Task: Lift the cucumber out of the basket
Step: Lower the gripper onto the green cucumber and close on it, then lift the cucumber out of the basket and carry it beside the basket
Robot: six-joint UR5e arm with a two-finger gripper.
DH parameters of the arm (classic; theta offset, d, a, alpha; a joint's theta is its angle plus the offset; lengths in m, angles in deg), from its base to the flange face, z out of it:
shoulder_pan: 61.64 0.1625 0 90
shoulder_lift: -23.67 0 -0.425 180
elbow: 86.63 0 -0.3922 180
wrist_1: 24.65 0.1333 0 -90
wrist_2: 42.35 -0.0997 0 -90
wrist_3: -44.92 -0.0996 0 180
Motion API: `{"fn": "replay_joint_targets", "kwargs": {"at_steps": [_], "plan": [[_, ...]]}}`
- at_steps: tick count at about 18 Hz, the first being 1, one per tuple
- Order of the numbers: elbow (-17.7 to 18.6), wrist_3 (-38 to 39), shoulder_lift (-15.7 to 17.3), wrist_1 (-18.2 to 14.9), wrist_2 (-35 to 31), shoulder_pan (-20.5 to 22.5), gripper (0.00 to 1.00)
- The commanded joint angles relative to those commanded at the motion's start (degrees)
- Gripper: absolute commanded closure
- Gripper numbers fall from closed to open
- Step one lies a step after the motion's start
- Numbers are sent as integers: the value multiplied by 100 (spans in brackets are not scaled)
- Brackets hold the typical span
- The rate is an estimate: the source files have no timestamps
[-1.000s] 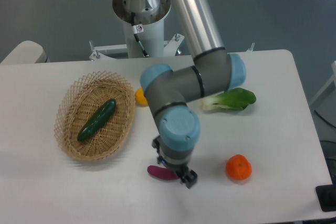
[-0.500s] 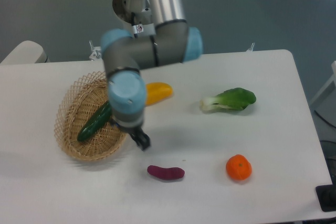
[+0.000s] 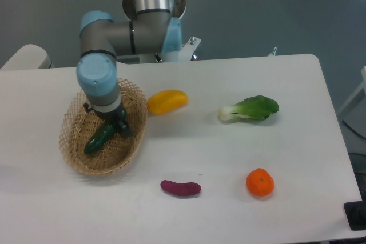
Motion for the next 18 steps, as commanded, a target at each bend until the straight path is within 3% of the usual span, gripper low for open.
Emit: {"fn": "replay_joint_targets", "kwargs": {"at_steps": [6, 8, 10, 12, 18], "plan": [[44, 18, -299, 334, -439, -61, 2], [44, 18, -325, 352, -457, -88, 22], [35, 18, -326, 352, -457, -88, 54], [26, 18, -308, 352, -448, -79, 75], [-158, -70, -247, 194, -448, 26, 78]]}}
